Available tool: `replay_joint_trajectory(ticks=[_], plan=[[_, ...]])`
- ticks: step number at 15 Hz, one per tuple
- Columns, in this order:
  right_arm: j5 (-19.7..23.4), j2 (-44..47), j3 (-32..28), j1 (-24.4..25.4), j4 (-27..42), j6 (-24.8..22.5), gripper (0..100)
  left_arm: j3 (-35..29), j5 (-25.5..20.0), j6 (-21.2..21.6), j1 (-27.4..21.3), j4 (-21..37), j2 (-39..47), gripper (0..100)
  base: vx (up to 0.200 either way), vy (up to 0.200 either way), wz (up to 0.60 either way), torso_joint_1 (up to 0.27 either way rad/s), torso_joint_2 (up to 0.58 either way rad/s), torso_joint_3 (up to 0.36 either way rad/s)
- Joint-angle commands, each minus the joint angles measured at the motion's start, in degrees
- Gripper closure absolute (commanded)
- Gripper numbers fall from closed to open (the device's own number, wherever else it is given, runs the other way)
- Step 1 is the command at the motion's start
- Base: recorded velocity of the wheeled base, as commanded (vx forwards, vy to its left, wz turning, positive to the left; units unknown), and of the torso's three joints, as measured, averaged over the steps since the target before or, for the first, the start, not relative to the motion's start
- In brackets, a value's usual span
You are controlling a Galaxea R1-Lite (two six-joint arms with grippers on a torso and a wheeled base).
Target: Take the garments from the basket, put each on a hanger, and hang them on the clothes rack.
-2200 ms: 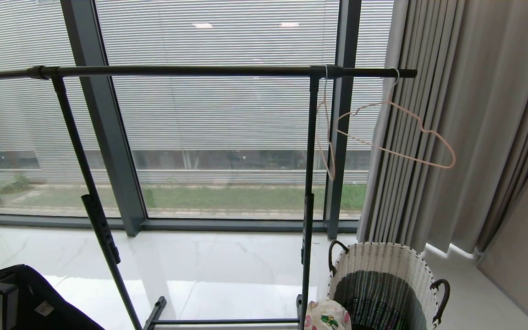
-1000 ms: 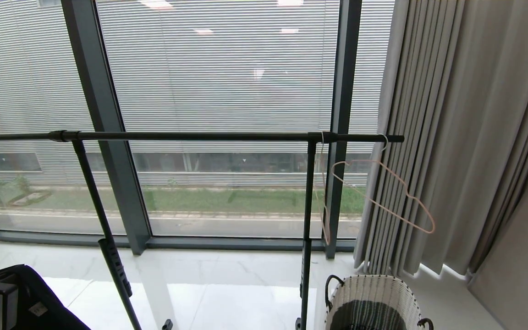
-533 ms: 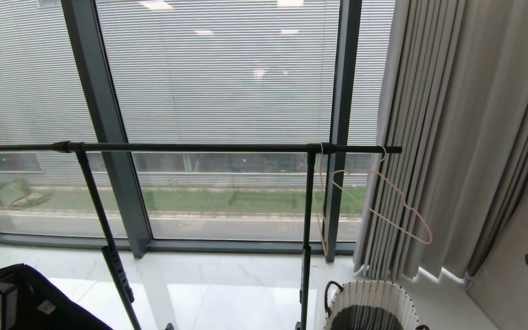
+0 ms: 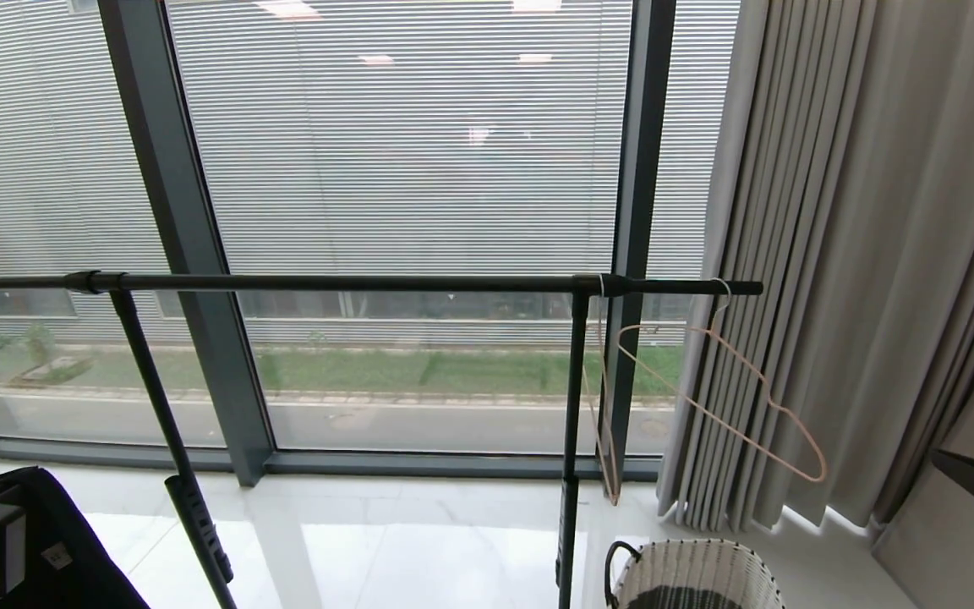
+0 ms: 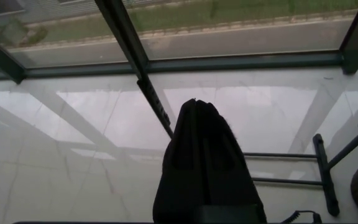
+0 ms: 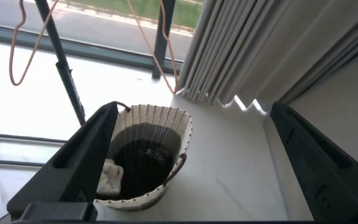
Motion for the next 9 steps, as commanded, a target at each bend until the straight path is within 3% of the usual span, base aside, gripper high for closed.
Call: replay_joint_trajectory(ticks=[1, 5, 9], plan=[[0.7, 1.0, -0.1, 0.0, 0.0, 0.0, 0, 0.1, 0.0, 0.0, 0.0, 0.0, 0.0, 100, 0.0, 0.0, 0.0, 0.0, 0.0, 0.0], [4.5, 7.3, -3.7, -1.2, -0.2, 0.2, 0, 0.0, 0.0, 0.0, 0.0, 0.0, 0.1, 100, 0.0, 0.0, 0.0, 0.0, 0.0, 0.0], [10.4, 20.0, -8.4, -7.4, -5.8, 0.1, 0, 0.0, -0.1, 0.2, -0.2, -1.3, 0.1, 100, 0.0, 0.0, 0.0, 0.0, 0.0, 0.0]])
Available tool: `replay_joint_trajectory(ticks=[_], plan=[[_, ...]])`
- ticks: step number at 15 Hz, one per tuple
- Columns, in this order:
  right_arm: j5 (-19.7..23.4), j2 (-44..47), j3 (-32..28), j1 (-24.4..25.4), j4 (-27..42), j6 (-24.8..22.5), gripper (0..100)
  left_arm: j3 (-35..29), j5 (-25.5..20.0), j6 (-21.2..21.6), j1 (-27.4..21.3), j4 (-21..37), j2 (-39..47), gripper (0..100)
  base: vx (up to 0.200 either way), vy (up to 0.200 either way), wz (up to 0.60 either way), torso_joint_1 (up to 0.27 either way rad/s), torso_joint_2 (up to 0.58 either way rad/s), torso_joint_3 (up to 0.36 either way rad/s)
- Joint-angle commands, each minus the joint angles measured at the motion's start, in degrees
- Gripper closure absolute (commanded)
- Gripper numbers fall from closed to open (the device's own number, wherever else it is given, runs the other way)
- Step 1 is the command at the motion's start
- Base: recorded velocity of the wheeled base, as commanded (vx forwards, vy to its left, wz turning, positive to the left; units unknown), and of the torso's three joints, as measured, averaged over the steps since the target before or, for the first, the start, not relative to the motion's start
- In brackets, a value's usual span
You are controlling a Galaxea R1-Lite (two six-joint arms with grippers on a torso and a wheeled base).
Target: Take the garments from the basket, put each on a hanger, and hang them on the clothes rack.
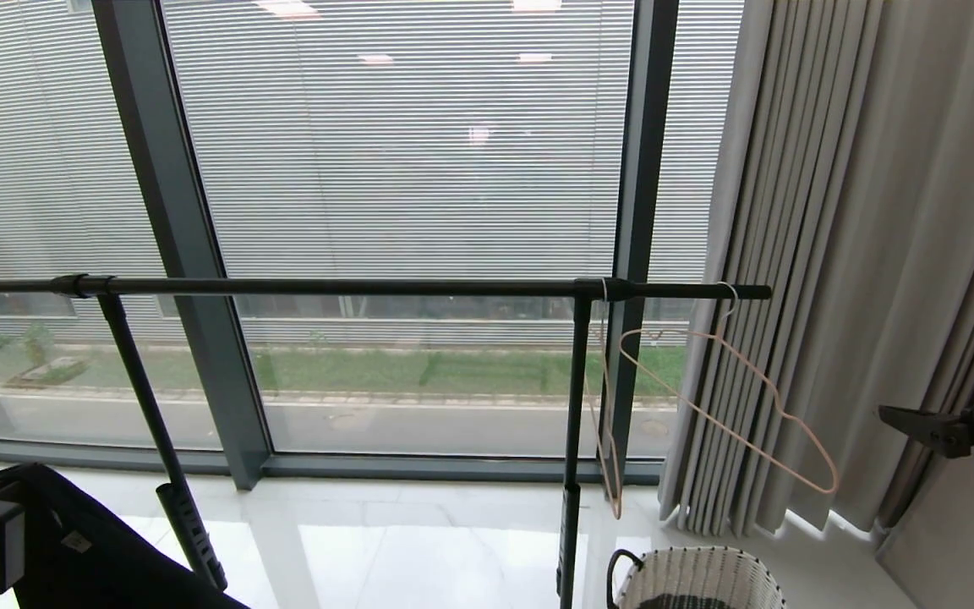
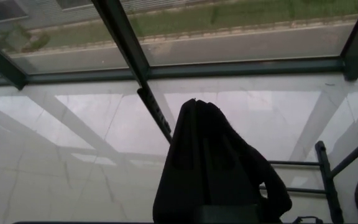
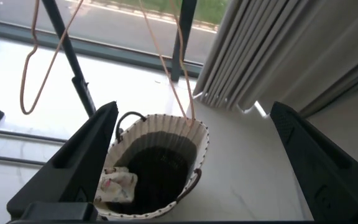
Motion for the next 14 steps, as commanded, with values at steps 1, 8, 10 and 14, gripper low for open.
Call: replay_joint_trajectory(ticks=[1, 8, 10, 14], plan=[[2.3, 11.4, -3.1, -3.0, -3.7, -0.1, 0, 0.1, -0.3, 0.0, -0.1, -1.9, 0.2, 100, 0.0, 0.0, 0.0, 0.0, 0.0, 0.0], [11.2, 34.1, -13.5, -5.5, -11.4, -8.0, 0, 0.1, -0.4, -0.1, -3.7, -7.0, 0.6, 100, 0.0, 0.0, 0.0, 0.0, 0.0, 0.0], [13.7, 37.4, -15.3, -6.7, -11.4, -11.8, 0, 0.1, -0.3, -0.2, -5.9, -7.4, 0.6, 100, 0.0, 0.0, 0.0, 0.0, 0.0, 0.0], [17.3, 43.3, -17.8, -6.8, -11.4, -13.1, 0, 0.1, -0.2, 0.0, -6.2, -7.4, 0.3, 100, 0.0, 0.0, 0.0, 0.0, 0.0, 0.0]])
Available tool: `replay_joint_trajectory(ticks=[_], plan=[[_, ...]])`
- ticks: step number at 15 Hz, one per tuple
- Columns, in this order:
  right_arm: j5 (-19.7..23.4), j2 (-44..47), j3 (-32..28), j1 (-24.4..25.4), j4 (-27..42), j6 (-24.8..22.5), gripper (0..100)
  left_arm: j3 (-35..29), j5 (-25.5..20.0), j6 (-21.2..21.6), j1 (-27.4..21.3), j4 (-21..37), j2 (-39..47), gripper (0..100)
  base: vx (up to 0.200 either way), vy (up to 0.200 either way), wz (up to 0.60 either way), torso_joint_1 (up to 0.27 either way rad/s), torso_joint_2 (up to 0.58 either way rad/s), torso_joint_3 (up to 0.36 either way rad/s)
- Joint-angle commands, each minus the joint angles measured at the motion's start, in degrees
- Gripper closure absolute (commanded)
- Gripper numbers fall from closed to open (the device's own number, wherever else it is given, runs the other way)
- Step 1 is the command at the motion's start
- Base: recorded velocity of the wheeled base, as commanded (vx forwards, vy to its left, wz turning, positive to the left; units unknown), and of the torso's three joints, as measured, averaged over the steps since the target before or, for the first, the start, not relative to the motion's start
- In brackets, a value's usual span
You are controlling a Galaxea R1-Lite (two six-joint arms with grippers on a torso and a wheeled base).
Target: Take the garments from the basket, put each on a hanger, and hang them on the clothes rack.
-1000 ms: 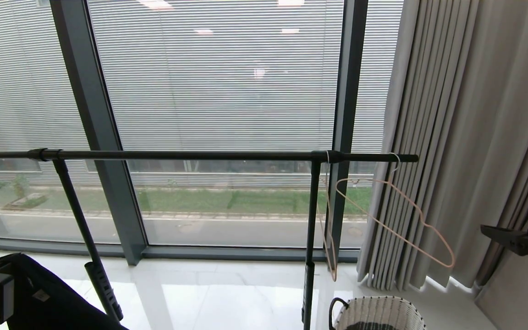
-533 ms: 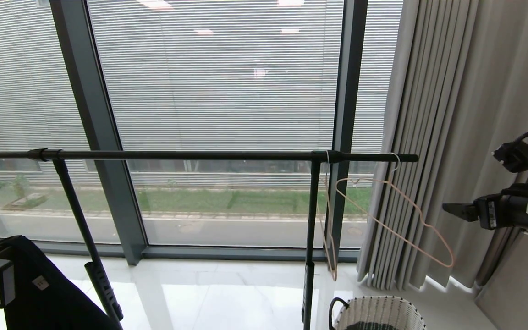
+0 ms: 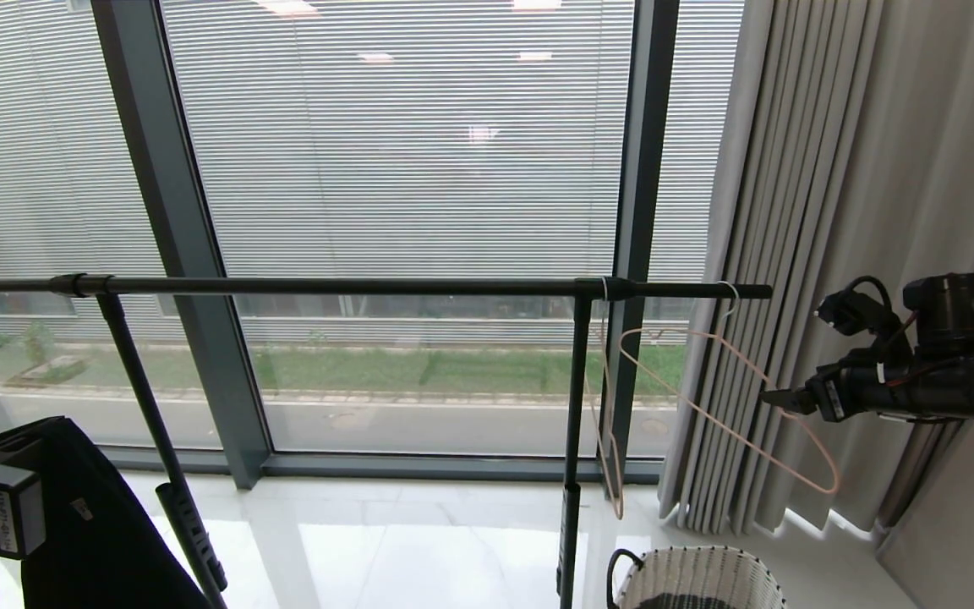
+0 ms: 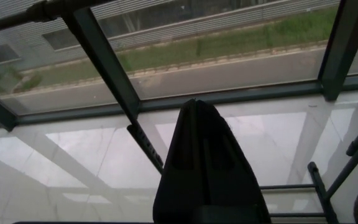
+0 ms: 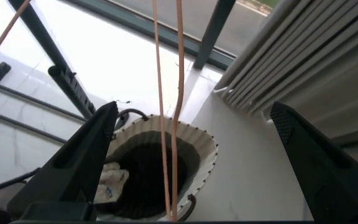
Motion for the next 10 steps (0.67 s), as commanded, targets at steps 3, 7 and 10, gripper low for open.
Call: replay_joint_trajectory(ticks=[3, 7, 10], plan=[[1.3, 7.7, -4.8, -0.1, 0.0, -2.7, 0, -0.1, 0.1, 0.2, -0.1, 0.0, -0.6, 100, 0.0, 0.0, 0.0, 0.0, 0.0, 0.0], [1.3, 11.7, -9.6, 0.0, 0.1, -2.8, 0, -0.1, 0.1, 0.2, -0.1, 0.0, -0.5, 100, 0.0, 0.0, 0.0, 0.0, 0.0, 0.0], [2.5, 11.7, -9.6, 0.1, 0.3, -2.8, 0, -0.1, 0.1, 0.2, -0.1, 0.0, -0.4, 100, 0.0, 0.0, 0.0, 0.0, 0.0, 0.0]])
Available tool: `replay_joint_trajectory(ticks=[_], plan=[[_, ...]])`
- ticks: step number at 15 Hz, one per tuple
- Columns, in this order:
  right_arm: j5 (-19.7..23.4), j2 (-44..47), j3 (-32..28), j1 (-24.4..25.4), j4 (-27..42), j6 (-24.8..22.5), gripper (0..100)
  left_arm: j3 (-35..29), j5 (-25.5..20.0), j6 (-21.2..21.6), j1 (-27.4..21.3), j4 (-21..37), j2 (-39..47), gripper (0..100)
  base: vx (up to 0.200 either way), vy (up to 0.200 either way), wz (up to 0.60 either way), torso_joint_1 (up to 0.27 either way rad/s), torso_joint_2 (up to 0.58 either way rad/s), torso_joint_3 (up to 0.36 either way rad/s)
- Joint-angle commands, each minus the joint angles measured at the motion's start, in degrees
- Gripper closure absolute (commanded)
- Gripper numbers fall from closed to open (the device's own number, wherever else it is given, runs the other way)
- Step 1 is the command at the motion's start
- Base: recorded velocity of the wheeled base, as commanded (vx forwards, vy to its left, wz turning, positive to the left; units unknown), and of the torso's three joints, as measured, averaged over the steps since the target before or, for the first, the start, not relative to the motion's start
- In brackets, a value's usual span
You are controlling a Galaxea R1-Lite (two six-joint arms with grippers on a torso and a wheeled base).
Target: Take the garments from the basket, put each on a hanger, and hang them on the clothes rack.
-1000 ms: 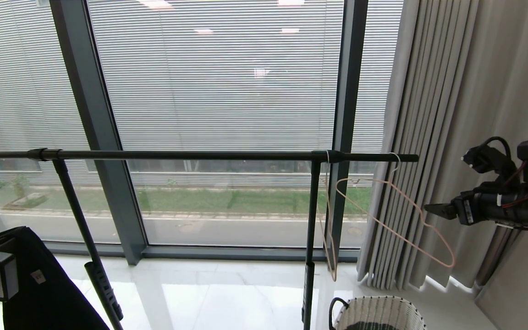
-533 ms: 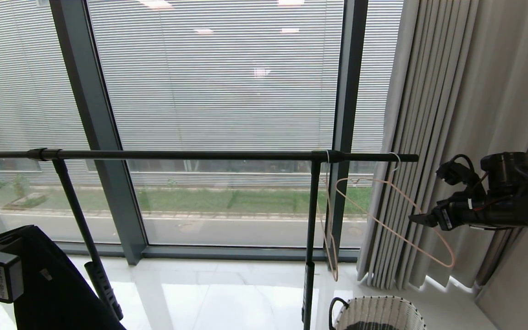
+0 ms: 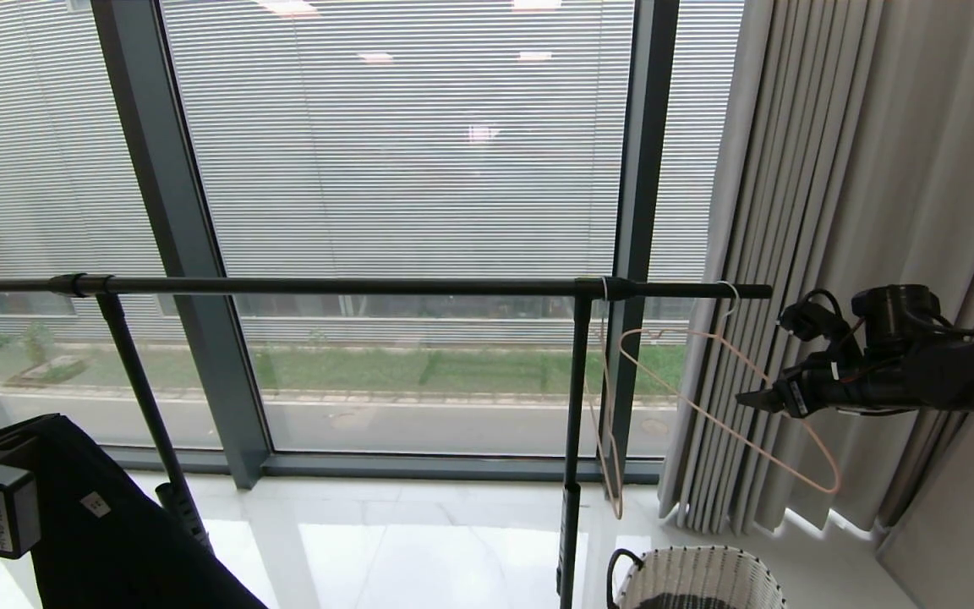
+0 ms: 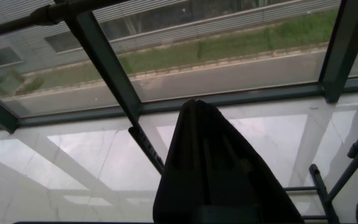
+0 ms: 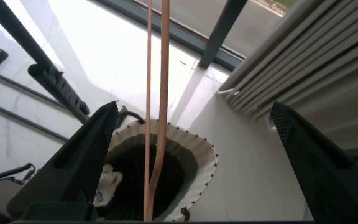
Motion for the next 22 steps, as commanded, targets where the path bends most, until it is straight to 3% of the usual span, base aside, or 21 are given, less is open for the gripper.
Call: replay_joint_trajectory(ticks=[1, 12, 13, 22], plan=[[1.8, 0.5, -0.2, 0.0, 0.0, 0.1, 0, 0.1, 0.0, 0.0, 0.0, 0.0, 0.1, 100, 0.0, 0.0, 0.0, 0.0, 0.0, 0.0], [2.9, 3.3, -0.4, 0.2, -0.2, 0.0, 0, -0.1, -0.1, 0.0, 0.0, 0.0, 0.2, 100, 0.0, 0.0, 0.0, 0.0, 0.0, 0.0], [2.9, 3.3, -0.4, 0.3, -0.2, 0.0, 100, -0.1, -0.1, 0.0, 0.0, 0.0, 0.3, 100, 0.0, 0.0, 0.0, 0.0, 0.0, 0.0], [2.8, 2.6, -0.3, 0.3, -0.4, 0.2, 100, -0.1, -0.1, 0.0, 0.0, 0.0, 0.1, 100, 0.0, 0.0, 0.0, 0.0, 0.0, 0.0]])
